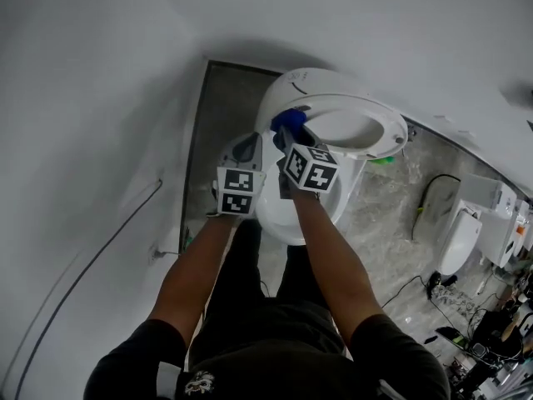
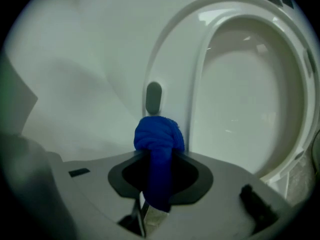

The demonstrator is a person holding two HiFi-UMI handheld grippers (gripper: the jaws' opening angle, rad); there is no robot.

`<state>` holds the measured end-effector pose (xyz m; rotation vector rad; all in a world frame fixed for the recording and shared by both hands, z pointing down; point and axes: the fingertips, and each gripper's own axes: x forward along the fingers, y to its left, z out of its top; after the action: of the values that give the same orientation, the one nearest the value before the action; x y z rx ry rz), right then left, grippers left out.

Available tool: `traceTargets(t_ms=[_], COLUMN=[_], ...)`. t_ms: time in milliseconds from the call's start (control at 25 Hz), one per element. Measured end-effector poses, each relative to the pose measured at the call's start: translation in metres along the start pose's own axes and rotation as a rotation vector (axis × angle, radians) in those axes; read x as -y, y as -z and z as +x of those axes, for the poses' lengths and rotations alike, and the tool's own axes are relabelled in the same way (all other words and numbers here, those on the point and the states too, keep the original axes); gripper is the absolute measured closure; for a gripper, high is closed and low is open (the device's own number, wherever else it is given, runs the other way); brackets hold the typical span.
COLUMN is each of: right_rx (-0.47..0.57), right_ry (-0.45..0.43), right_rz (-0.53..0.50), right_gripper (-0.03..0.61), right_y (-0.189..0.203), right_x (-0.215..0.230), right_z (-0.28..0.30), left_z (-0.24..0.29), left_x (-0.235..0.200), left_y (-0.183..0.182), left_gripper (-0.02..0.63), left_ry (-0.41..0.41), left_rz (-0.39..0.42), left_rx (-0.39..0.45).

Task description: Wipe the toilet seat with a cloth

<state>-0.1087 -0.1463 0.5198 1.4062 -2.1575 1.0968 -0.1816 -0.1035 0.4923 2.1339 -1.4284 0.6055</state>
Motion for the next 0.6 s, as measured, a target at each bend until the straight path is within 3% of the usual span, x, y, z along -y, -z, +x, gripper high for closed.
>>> traceTargets(t_ms=[200, 600], right_rx=[0.039, 0.170], right_ry=[0.002, 0.003], right_rz=[0.021, 0.053], right_gripper=[0.482, 0.482], right_y=[-0.023, -0.072], right_x=[0.001, 0.005], right_z=[-0.027, -0.082], left_z=[-0.010, -0.022], left_x=[0.019, 0.053], left_y=[-0.019, -0.073], left_gripper=[0.604, 0.604], left_ry=[0.037, 0.092], left_rz=[0.110, 0.149], left_rx=[0.009, 0.040])
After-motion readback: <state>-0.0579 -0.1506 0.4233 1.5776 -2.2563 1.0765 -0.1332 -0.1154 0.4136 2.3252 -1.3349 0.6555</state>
